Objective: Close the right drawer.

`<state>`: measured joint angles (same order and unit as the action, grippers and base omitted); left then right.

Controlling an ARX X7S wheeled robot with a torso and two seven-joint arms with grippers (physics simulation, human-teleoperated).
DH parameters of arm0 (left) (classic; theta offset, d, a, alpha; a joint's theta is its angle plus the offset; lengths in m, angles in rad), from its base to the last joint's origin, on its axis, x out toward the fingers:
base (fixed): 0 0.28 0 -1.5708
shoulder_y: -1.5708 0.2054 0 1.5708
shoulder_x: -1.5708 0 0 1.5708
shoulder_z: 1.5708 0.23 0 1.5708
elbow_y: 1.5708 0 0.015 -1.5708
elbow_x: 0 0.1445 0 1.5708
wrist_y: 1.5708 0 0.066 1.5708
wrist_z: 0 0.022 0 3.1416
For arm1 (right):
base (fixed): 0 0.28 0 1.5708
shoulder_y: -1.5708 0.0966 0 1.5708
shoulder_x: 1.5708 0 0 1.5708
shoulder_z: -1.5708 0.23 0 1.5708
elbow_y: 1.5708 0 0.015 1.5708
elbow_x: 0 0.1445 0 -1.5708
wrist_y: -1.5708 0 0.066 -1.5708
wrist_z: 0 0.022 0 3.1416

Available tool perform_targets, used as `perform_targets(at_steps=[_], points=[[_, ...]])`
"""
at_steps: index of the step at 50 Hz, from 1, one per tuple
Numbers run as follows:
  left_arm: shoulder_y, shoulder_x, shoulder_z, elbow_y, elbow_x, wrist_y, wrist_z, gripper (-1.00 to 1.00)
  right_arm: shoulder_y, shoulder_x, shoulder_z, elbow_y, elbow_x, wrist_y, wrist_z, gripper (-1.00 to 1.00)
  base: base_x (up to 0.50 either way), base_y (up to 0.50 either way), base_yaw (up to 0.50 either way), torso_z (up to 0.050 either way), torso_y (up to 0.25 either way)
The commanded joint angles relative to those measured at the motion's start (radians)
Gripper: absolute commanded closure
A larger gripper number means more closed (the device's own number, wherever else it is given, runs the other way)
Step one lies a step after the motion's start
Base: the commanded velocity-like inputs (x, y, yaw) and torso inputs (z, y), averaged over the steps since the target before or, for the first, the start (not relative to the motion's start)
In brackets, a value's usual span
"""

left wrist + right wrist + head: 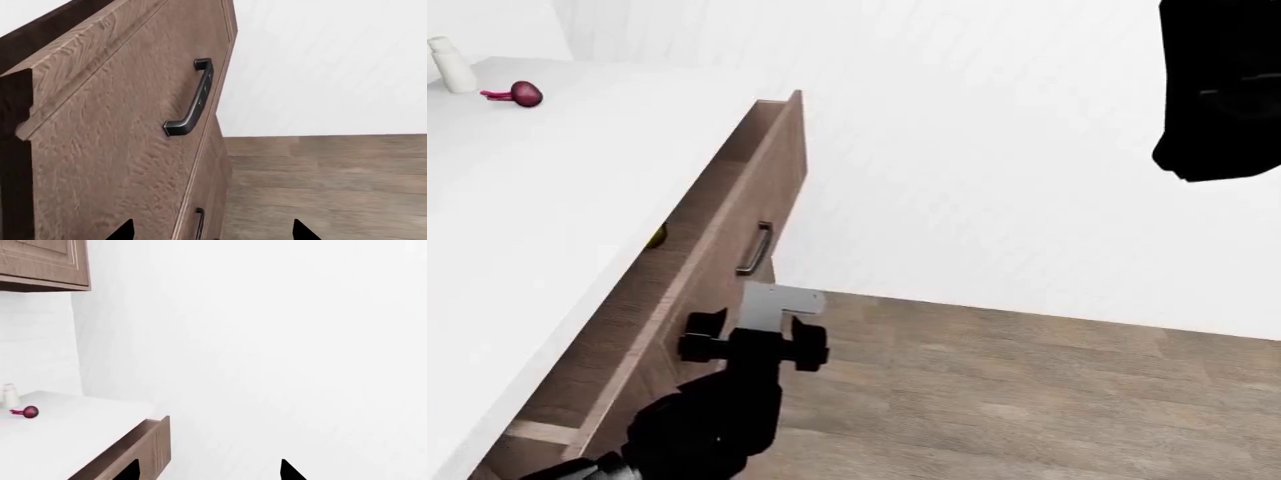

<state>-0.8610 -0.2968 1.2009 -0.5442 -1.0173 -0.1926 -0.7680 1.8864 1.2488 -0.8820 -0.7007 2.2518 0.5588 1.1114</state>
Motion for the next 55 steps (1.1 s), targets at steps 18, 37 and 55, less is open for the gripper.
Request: perform_targets(at_steps=[18, 37, 55], points=[[-0.01, -0.014, -0.02, -0.14, 0.002, 0.022, 0.032, -1.0, 0.027, -0.029, 0.016, 0.001, 0.03, 0.01, 0.026, -1.0, 0.0, 0.0, 0.0, 0.0, 0.0], [-0.017, -0.003, -0.03, -0.228, 0.014, 0.047, 0.052, -1.0, 0.036, -0.034, 0.03, 0.0, 0.046, 0.012, 0.034, -1.0, 0.0, 0.0, 0.0, 0.0, 0.0], [-0.02, 0.007, -0.04, -0.357, 0.031, 0.089, 0.1, -1.0, 0.038, -0.051, 0.034, -0.002, 0.049, 0.015, 0.045, -1.0, 0.0, 0.0, 0.0, -0.001, 0.0]])
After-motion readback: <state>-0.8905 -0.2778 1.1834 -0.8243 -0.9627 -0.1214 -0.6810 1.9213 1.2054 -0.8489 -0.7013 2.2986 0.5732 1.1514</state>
